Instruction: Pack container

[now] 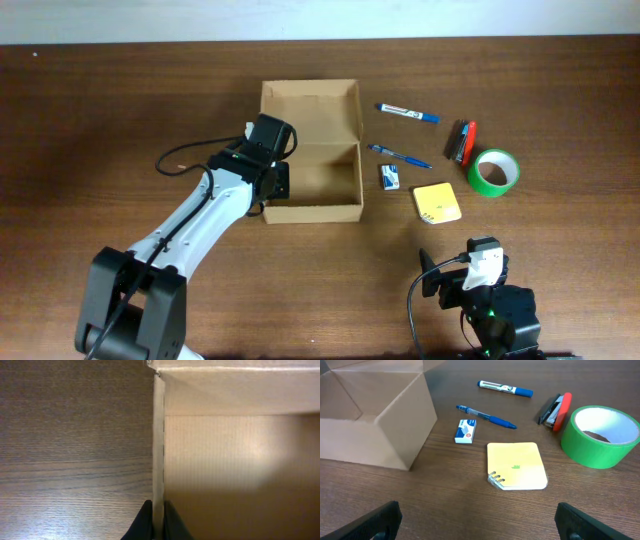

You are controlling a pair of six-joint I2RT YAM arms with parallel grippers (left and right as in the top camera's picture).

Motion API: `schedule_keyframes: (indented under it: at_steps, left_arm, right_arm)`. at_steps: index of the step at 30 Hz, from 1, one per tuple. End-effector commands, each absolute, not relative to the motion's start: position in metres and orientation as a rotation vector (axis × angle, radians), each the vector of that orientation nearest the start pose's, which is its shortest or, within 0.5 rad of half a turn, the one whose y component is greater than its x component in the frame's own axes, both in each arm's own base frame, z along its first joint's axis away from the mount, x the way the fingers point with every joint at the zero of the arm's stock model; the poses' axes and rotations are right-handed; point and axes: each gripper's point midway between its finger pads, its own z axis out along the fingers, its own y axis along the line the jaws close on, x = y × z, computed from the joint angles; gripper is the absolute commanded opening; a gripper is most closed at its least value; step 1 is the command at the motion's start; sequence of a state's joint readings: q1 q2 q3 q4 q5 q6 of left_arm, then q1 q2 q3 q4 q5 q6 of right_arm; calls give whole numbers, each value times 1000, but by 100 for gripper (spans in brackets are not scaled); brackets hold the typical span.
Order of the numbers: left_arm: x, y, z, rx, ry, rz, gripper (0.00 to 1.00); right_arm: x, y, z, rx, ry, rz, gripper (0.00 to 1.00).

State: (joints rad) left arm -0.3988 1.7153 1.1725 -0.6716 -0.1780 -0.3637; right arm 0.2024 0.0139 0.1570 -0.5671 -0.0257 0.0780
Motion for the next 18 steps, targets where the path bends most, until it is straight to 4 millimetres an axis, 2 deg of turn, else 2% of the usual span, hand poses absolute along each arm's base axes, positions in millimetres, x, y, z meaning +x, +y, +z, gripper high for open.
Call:
schedule_keyframes:
  at_steps: [1, 4, 5, 9, 10, 11, 12, 15, 18]
  left_arm:
    - [365, -114, 68, -8, 2745, 93, 5]
    - [365, -114, 68, -9, 2746, 92, 5]
    - [365, -114, 68, -8, 2746, 91, 9]
    - [364, -115, 67, -7, 2749, 81, 35]
    - [364, -116, 68, -6, 2748, 76, 46]
    - [365, -116, 69, -7, 2746, 74, 62]
    - [365, -116, 71, -7, 2739, 72, 68]
    - [368, -117, 87, -14, 2700, 48, 80]
    - [369, -118, 119, -23, 2630, 7, 87]
  right_arm:
    - [210, 45, 110, -132, 1988, 195, 99]
    - [210, 45, 110, -133, 1988, 195, 99]
    - [210, 45, 110, -132, 1988, 195, 99]
    - [210, 45, 110, -132, 1988, 195, 99]
    - [210, 45, 110, -132, 1988, 195, 99]
    - [210, 45, 110, -133, 1988, 195, 99]
    - [210, 45, 110, -132, 1988, 195, 99]
    - [210, 45, 110, -132, 1988, 195, 99]
    - [210, 45, 110, -132, 1988, 195, 99]
